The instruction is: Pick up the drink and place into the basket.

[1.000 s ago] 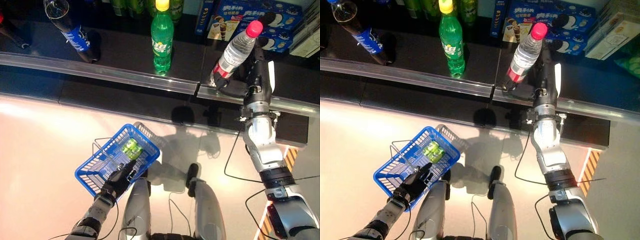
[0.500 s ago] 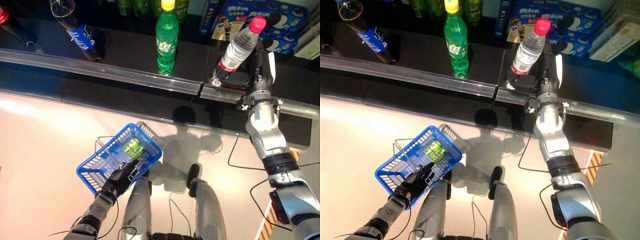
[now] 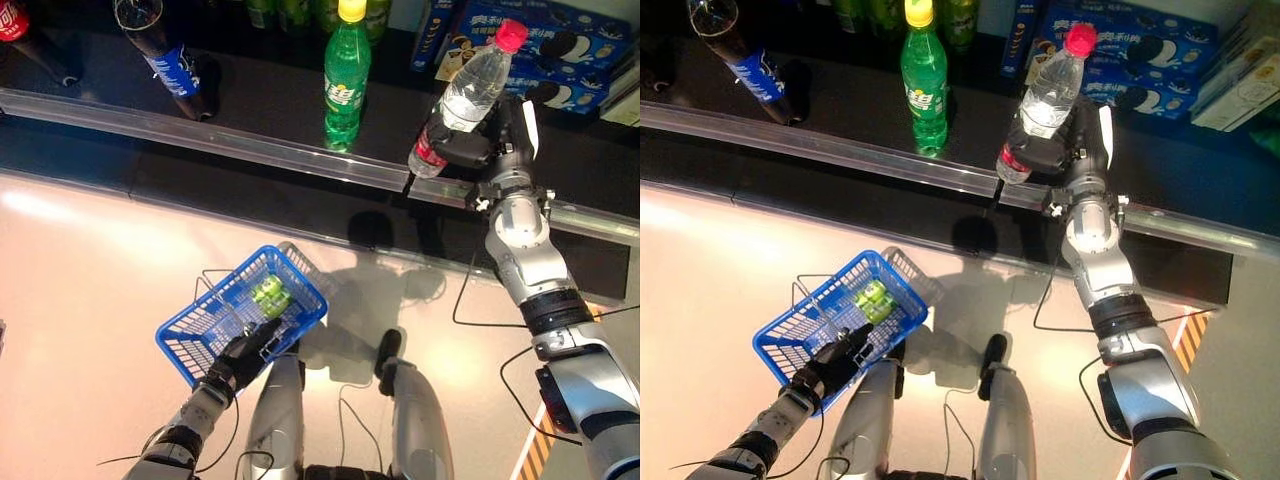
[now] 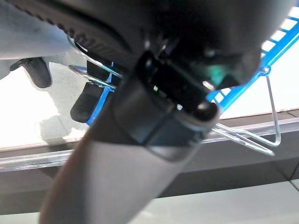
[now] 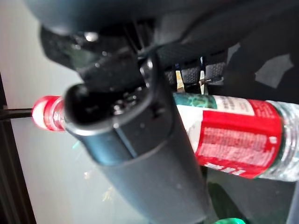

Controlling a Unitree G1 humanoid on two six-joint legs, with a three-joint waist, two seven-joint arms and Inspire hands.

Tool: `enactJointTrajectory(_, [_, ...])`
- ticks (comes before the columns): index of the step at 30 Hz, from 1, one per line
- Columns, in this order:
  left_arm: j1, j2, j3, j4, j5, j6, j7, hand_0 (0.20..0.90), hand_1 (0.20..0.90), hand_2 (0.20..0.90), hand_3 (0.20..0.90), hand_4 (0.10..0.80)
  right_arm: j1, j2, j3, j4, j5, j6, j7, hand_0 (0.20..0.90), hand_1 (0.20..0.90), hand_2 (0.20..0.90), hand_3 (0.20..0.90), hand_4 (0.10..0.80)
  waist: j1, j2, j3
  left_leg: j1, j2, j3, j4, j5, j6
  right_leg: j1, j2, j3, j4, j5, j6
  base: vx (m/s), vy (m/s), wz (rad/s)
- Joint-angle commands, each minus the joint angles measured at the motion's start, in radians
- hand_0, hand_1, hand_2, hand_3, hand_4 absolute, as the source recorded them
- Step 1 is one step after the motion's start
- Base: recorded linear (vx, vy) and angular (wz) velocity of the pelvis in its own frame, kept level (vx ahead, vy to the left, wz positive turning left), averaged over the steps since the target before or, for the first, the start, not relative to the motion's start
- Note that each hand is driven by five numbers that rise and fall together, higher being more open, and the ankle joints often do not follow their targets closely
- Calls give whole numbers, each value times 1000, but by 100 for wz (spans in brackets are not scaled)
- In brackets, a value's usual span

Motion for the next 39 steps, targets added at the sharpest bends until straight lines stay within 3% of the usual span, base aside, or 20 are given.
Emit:
enactJointTrajectory(1, [66,-6,-71,-71,48,11,-69,300,300,300,200,100,-111,-55,-16,-68,18,-75,1,300,300,300,200,100,16,9,-17,-43,-10,-50,10,73,53,81,-48,-40,-3,-20,-13,0,0,0])
enactJointTrajectory(27, [77,-18,-74,-72,47,-15,-84,300,300,300,200,100,-79,-28,-26,-139,33,-111,31,300,300,300,200,100,0,18,-38,36,-15,-23,-101,98,55,120,-42,-35,-79,2,4,-1,1,0])
enactJointTrajectory(39, [162,-43,-6,-34,105,-48,-104,300,300,300,200,100,128,35,-58,-368,37,-116,96,300,300,300,200,100,-15,-1,-212,263,5,57,-469,213,17,339,-13,-80,-381,89,43,83,13,2])
